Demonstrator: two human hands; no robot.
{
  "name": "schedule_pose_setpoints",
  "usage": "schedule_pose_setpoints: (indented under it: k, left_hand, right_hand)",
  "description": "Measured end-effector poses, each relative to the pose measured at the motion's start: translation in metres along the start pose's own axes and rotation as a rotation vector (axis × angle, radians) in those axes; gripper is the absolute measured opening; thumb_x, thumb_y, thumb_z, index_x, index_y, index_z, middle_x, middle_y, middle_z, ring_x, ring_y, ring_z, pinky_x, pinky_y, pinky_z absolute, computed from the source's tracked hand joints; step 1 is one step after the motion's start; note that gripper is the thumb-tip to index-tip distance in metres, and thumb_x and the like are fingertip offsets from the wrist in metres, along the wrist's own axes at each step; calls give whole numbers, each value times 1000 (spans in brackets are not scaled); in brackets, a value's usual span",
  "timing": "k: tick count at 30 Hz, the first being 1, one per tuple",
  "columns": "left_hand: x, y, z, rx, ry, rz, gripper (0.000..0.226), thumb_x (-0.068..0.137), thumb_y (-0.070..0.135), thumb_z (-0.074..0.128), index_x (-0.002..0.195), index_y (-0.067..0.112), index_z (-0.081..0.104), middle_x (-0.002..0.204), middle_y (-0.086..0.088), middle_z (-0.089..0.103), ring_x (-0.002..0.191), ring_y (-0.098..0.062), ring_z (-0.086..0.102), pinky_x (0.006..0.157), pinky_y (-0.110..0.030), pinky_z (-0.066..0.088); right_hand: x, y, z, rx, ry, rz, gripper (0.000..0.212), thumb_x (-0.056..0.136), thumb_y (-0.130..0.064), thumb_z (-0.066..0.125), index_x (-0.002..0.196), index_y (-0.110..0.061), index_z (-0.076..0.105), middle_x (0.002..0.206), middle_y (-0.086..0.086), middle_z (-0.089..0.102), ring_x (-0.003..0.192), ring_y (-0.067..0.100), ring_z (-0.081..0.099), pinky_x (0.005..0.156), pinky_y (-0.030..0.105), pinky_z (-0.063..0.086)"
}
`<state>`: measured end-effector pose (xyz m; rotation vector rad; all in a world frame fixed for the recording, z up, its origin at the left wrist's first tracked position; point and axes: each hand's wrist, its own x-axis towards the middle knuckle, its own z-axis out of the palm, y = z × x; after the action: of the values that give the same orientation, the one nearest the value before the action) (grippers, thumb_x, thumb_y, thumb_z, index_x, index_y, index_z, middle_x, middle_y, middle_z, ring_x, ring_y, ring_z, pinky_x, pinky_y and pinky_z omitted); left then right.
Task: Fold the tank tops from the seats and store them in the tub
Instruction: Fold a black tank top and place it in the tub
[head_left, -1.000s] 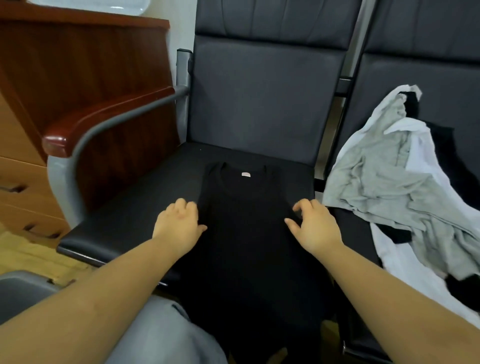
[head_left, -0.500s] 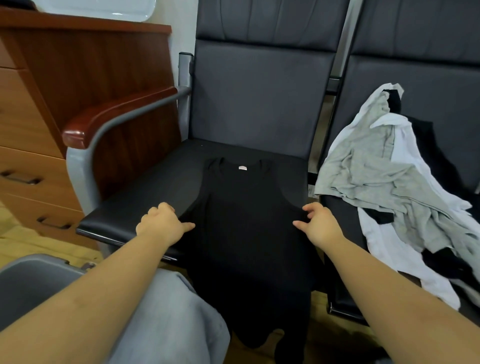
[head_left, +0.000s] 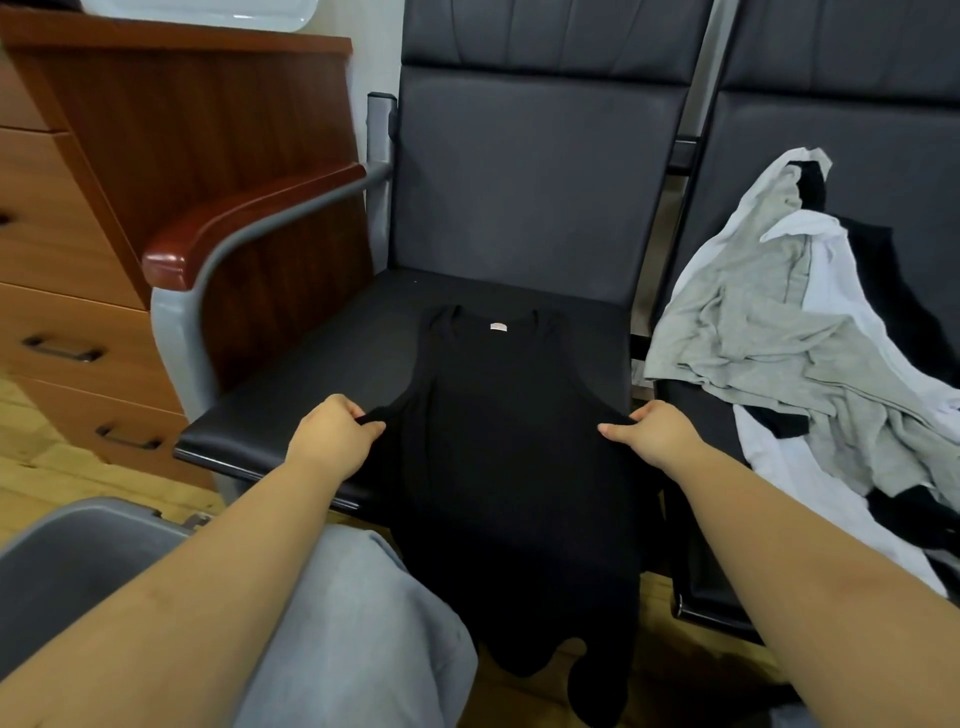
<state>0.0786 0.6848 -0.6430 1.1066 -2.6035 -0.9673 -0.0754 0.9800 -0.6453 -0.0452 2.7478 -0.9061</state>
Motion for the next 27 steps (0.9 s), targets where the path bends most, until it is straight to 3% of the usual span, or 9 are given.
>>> schedule_pose_setpoints:
  k: [4, 8, 11, 15, 19, 22, 25, 27]
  left_hand:
    - [0, 1, 1, -43, -18, 40, 23, 88, 25, 68, 103, 16, 54, 103, -4, 60, 97, -24, 57, 82, -34, 46]
    - [-1, 2, 2, -52, -84, 75, 24, 86, 13, 66, 109, 18, 61, 107, -4, 64, 100, -23, 59, 85, -32, 48]
    - [-3, 4, 4, -110, -122, 74, 27, 88, 4, 59, 111, 18, 63, 109, -5, 66, 102, -24, 60, 90, -36, 50]
    - [-6, 12, -3, -468, -191, -89, 24, 90, 0, 61, 110, 13, 63, 116, -13, 63, 109, -28, 59, 91, -38, 51]
    - [-19, 19, -15, -792, -297, -265, 33, 96, -2, 50, 128, 5, 56, 131, -16, 55, 126, -31, 50, 96, -37, 45]
    - [-17, 14, -25, -741, -239, -295, 35, 101, -1, 36, 129, 7, 56, 133, -14, 51, 125, -31, 47, 98, -39, 43]
    - [-10, 2, -42, -660, -130, -276, 43, 102, -2, 25, 123, 12, 60, 133, -22, 50, 102, -32, 53, 88, -40, 46]
    - [-7, -6, -54, -610, -61, -282, 42, 101, -1, 26, 119, 11, 61, 132, -25, 51, 104, -37, 54, 91, -46, 46]
  right_hand:
    - [-5, -4, -8, -128, -34, -13, 58, 87, -50, 63, 115, 0, 58, 117, 13, 62, 98, 27, 58, 80, 32, 43]
    - [-12, -5, -16, -61, -11, -50, 63, 87, -54, 60, 118, 1, 59, 119, 14, 61, 112, 30, 57, 87, 33, 42]
    - [-16, -6, -28, -69, -9, -67, 62, 91, -59, 48, 96, 1, 64, 112, 16, 63, 101, 28, 57, 83, 32, 40]
    - [-20, -3, -47, -70, -10, -75, 70, 95, -57, 42, 110, 8, 63, 114, 20, 62, 102, 30, 57, 87, 35, 40]
    - [-27, 3, -69, -6, 2, -67, 64, 94, -52, 47, 121, 4, 59, 127, 22, 58, 118, 35, 53, 100, 38, 39]
    - [-35, 8, -83, 40, 43, -86, 66, 94, -50, 49, 139, -2, 46, 145, 16, 45, 132, 32, 41, 110, 37, 30]
    - [-42, 15, -96, 60, 76, -62, 65, 94, -51, 50, 139, -4, 46, 143, 15, 45, 130, 33, 42, 106, 37, 33]
    - [-45, 22, -103, 67, 79, -28, 64, 93, -51, 52, 136, -4, 49, 138, 16, 49, 123, 33, 47, 97, 38, 38]
